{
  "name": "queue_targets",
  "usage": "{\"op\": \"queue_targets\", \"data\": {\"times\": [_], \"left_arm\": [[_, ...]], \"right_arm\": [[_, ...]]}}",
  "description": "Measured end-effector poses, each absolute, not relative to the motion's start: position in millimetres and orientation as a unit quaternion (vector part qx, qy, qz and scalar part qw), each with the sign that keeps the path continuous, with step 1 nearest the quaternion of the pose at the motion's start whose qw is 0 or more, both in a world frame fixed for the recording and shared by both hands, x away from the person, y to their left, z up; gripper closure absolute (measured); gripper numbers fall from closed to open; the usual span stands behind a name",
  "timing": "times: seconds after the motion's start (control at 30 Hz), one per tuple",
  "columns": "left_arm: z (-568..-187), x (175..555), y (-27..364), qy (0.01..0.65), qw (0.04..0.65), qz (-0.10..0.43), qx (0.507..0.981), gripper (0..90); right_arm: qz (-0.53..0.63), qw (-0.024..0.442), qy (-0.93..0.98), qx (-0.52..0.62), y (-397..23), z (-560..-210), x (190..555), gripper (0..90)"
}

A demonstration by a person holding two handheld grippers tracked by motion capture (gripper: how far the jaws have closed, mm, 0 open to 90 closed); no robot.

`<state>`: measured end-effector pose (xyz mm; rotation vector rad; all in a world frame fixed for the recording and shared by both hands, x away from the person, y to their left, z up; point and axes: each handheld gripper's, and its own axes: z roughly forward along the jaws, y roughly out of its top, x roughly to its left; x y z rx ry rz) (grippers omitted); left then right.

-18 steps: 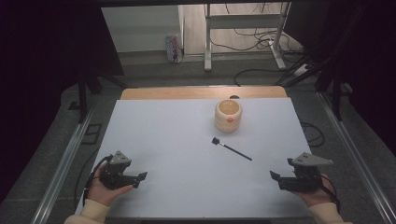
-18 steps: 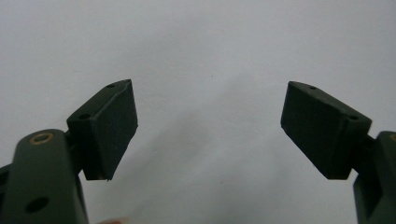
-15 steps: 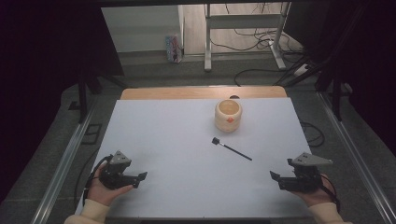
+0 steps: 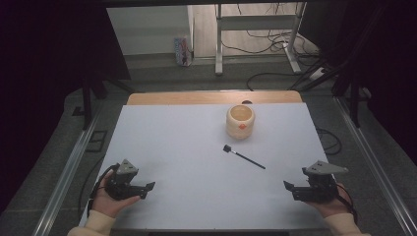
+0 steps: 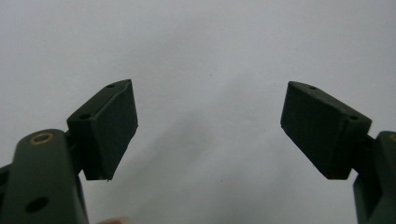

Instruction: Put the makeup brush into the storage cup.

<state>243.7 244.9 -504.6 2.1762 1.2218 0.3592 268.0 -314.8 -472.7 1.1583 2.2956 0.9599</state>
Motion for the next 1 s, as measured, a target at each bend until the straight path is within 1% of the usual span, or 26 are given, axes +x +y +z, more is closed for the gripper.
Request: {"op": "queue_targets", "data": {"times": [0.63,1.0], "left_arm": [[-503.8,246.4,242.9,0.456,0.303,0.134,0.826,19.1],[-504.6,240.0,245.7,0.459,0.303,0.135,0.824,19.1]], "right_arm": [[0.347,0.198,0.819,0.412,-311.9,-466.6,268.2,16.7],[0.349,0.198,0.826,0.395,-300.1,-454.8,274.0,16.7]]}}
